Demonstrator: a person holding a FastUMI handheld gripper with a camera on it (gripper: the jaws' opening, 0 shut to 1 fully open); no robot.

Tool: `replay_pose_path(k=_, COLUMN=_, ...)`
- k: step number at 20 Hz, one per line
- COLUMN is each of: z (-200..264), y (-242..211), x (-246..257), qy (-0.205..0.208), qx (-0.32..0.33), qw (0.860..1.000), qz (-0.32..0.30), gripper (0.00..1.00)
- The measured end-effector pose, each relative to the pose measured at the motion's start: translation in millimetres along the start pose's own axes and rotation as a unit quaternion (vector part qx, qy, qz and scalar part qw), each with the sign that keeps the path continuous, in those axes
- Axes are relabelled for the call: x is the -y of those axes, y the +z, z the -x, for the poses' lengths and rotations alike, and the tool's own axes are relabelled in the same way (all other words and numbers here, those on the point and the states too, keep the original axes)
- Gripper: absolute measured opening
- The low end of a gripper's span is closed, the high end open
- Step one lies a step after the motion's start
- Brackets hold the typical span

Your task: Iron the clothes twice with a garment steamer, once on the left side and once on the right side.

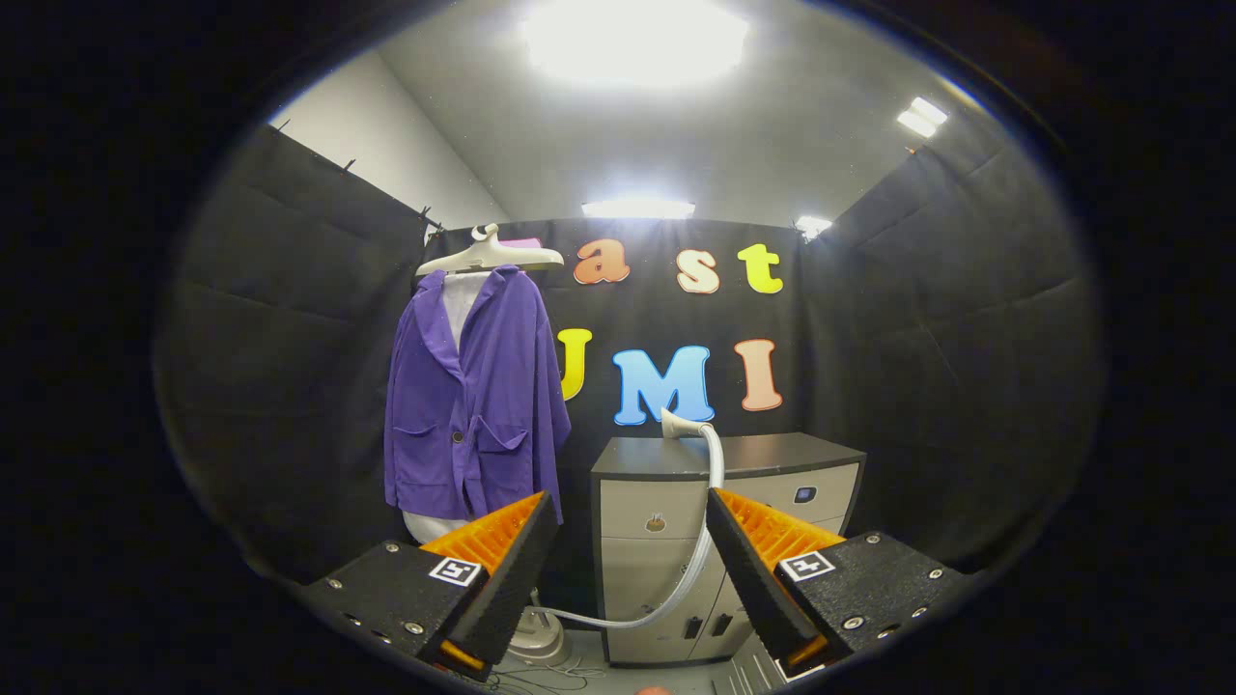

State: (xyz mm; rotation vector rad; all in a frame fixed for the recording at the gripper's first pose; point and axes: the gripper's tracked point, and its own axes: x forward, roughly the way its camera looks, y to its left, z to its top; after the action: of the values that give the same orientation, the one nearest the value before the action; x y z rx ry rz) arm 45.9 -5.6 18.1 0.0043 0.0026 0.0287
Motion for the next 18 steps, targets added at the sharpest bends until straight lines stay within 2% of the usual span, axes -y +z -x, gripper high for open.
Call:
replay_pose_path(k=5, z=-52.1, y=32.5, x=35.6, qy=0.009, qx=0.011, qw=1.000, qz=-0.023, gripper=0.96)
replay_pose_path(k=11, z=-144.0, y=74.1, x=64.5, qy=0.050, qx=0.008, qw=0.996, qz=-0.070, gripper=0.96)
replay_pose_path(k=18, z=-251.5, y=96.2, x=86.0, qy=0.074, qx=-0.001, qw=0.997, qz=-0.030, gripper=0.95)
